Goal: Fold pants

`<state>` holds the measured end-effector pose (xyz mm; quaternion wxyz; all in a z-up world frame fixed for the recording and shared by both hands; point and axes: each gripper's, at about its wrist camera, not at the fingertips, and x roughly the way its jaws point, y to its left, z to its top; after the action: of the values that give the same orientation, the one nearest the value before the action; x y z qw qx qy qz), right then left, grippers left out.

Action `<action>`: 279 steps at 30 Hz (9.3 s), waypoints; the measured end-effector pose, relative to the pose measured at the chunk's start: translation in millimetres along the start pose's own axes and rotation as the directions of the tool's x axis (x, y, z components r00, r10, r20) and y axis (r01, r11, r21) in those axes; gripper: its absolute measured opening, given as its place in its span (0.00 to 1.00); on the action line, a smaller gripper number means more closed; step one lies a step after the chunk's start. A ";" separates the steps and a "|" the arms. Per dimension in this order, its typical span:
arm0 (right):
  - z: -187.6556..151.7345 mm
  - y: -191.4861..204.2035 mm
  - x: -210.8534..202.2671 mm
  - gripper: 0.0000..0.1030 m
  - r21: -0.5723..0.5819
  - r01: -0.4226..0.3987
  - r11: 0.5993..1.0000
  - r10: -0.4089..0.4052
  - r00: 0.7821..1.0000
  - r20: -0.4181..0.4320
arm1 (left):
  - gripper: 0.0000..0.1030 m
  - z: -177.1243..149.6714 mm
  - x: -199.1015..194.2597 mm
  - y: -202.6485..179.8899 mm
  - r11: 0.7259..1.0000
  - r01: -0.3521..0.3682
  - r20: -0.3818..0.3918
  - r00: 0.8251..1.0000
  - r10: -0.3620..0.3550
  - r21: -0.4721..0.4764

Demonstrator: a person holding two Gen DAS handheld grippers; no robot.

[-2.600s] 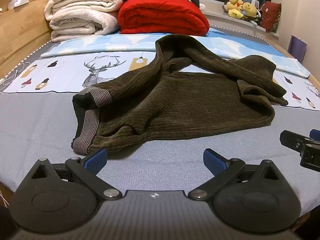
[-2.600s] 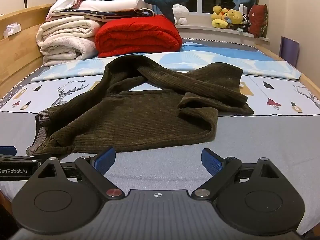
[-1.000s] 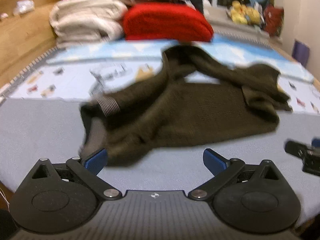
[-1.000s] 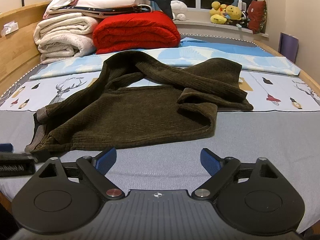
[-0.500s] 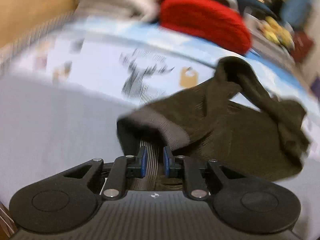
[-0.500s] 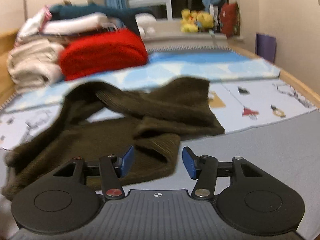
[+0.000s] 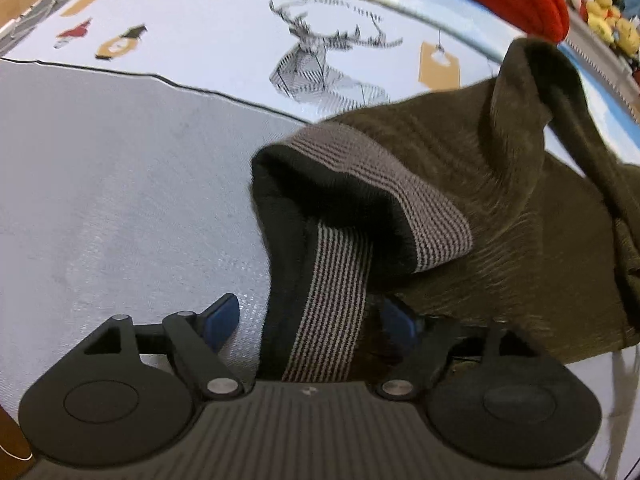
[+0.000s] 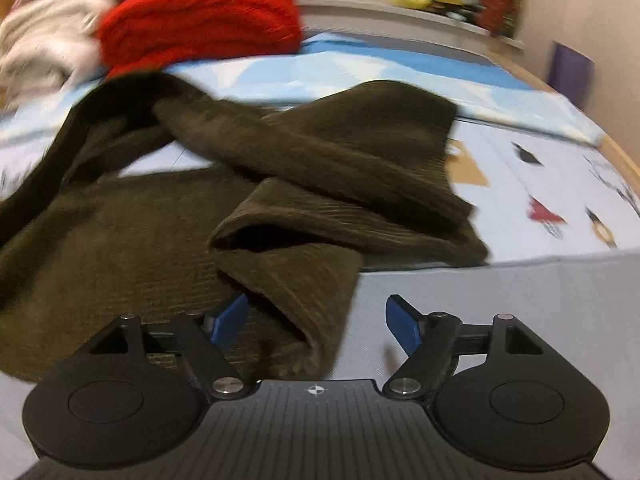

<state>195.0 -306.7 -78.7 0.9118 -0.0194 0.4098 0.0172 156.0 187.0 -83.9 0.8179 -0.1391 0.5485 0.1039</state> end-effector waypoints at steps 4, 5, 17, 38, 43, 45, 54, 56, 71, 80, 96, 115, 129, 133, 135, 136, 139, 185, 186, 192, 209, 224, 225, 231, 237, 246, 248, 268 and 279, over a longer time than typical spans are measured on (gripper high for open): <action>2.6 14.8 27.0 0.73 -0.112 0.009 0.994 -0.015 0.998 -0.053 | 0.82 4.2 17.4 -5.3 0.999 -0.028 -0.048 0.998 0.029 0.020; 3.6 16.0 31.9 0.70 -0.118 0.018 0.993 -0.026 0.997 -0.066 | 0.83 6.3 21.0 -6.1 0.999 -0.031 -0.053 0.998 0.032 0.019; 17.0 -53.9 -19.7 0.07 0.176 0.023 0.984 -0.021 1.000 -0.011 | 0.33 -0.9 -3.0 -26.8 0.979 -0.055 0.034 0.998 0.050 0.197; -42.5 -179.3 -122.5 0.34 0.494 -0.257 0.831 0.302 0.953 -0.013 | 0.46 -25.0 -50.2 39.6 1.000 0.024 -0.030 0.999 -0.024 0.018; -13.7 -162.9 -62.2 0.42 0.609 -0.241 0.756 0.314 0.949 -0.014 | 0.71 -27.2 -24.4 22.8 0.996 0.026 -0.144 0.989 -0.014 0.081; -5.1 -151.2 -36.9 0.46 0.638 -0.211 0.740 0.309 0.950 -0.046 | 0.73 -27.4 -16.7 18.3 0.994 0.013 -0.159 0.987 0.004 0.108; 4.2 -132.2 40.9 0.48 0.814 -0.075 0.577 0.263 0.960 -0.098 | 0.70 -15.6 5.0 2.5 0.983 -0.052 -0.164 0.983 0.082 0.177; 5.6 -134.6 42.0 0.22 0.824 -0.067 0.562 0.234 0.969 -0.081 | 0.60 -12.4 4.7 -4.7 0.975 -0.059 -0.144 0.985 0.091 0.214; -37.3 -232.9 -122.6 0.06 0.758 0.083 0.647 -0.113 0.994 -0.012 | 0.36 -43.0 -36.6 -21.2 0.888 -0.177 0.016 0.982 0.188 0.424; -150.7 -304.7 -178.2 0.06 0.778 0.284 0.561 -0.089 0.955 -0.284 | 0.36 -61.6 -35.5 -13.4 0.852 -0.083 -0.071 0.988 0.139 0.518; -162.2 -337.1 -138.1 0.45 0.797 0.339 0.500 -0.104 0.937 -0.334 | 0.73 -60.4 -45.2 -8.5 0.854 -0.073 -0.065 0.990 0.124 0.515; -177.8 -373.0 -145.0 0.18 0.843 0.417 0.340 -0.247 0.905 -0.347 | 0.73 -61.1 -42.1 -25.3 0.839 -0.088 -0.032 0.992 0.124 0.536; -79.6 -300.4 -140.2 0.49 0.740 0.119 0.661 -0.164 0.986 -0.013 | 0.73 -38.5 -82.7 -31.8 0.886 -0.101 0.173 0.985 0.023 0.453; -66.6 -276.9 -99.8 0.62 0.790 -0.071 0.609 0.151 0.988 -0.027 | 0.75 -46.7 -72.4 -51.7 0.819 -0.119 0.171 0.985 0.026 0.562; -64.9 -263.6 -83.3 0.64 0.813 -0.077 0.578 0.233 0.970 -0.074 | 0.79 -52.8 -65.7 -62.8 0.773 -0.146 0.181 0.983 0.040 0.618; -62.6 -259.0 -74.3 0.64 0.820 -0.058 0.569 0.247 0.964 -0.103 | 0.79 -55.3 -62.8 -66.3 0.754 -0.158 0.188 0.981 0.046 0.637; -57.9 -251.8 -52.8 0.64 0.842 0.007 0.540 0.255 0.952 -0.171 | 0.80 -56.4 -55.6 -76.3 0.718 -0.183 0.208 0.977 0.054 0.671; -61.9 -301.8 18.2 0.63 0.121 0.373 0.920 -0.353 0.922 -0.161 | 0.59 54.8 -40.7 -22.6 0.970 -0.233 0.208 0.954 0.215 0.064; -60.3 -302.8 20.8 0.41 0.112 0.341 0.933 -0.323 0.934 -0.153 | 0.59 54.8 -41.0 -23.0 0.969 -0.238 0.210 0.953 0.220 0.066; -53.1 -303.3 16.0 0.07 0.046 0.324 0.945 -0.321 0.945 -0.065 | 0.59 58.4 -46.3 -17.7 0.966 -0.254 0.215 0.948 0.236 0.056; -111.6 -373.7 -67.3 0.60 0.439 0.511 0.739 -0.440 0.860 -0.259 | 0.69 39.0 -47.5 16.5 0.997 -0.076 0.062 0.995 0.075 0.022; -158.7 -349.1 -78.5 0.54 0.330 0.518 0.790 -0.367 0.829 -0.422 | 0.72 -23.9 6.5 36.5 0.972 0.022 -0.174 0.985 0.020 0.235; -158.6 -347.7 -78.4 0.45 0.330 0.507 0.796 -0.361 0.836 -0.414 | 0.59 -24.8 7.3 36.2 0.971 0.043 -0.176 0.984 -0.001 0.233; -153.5 -342.9 -72.9 0.18 0.286 0.502 0.816 -0.386 0.842 -0.376 | 0.34 -22.9 9.7 32.8 0.966 0.045 -0.128 0.992 -0.012 0.254; -148.5 -348.7 -68.4 0.15 0.308 0.505 0.806 -0.405 0.851 -0.335 | 0.23 -10.2 6.8 43.5 0.979 0.027 -0.060 0.998 -0.015 0.202; -145.6 -350.5 -60.8 0.18 0.325 0.517 0.792 -0.407 0.843 -0.350 | 0.29 -16.3 5.0 32.1 0.964 -0.066 -0.098 0.991 0.094 0.256; -145.6 -346.2 -60.9 0.22 0.308 0.523 0.795 -0.413 0.838 -0.357 | 0.32 -17.3 -1.8 21.4 0.949 -0.114 -0.078 0.987 0.142 0.293; -75.4 -285.1 -118.9 0.48 0.410 0.411 0.815 -0.419 0.905 -0.073 | 0.46 -11.6 -32.0 -24.9 0.943 0.013 0.043 0.999 -0.029 0.331; 9.8 -180.0 -108.2 0.16 0.338 0.136 0.931 -0.195 0.970 0.147 | 0.06 20.6 -52.4 -14.1 0.991 0.015 0.156 0.987 -0.036 0.136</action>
<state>139.0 -487.7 12.6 0.9335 0.0986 0.3209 -0.1261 158.7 179.9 -26.3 0.8676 -0.0821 0.4858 0.0671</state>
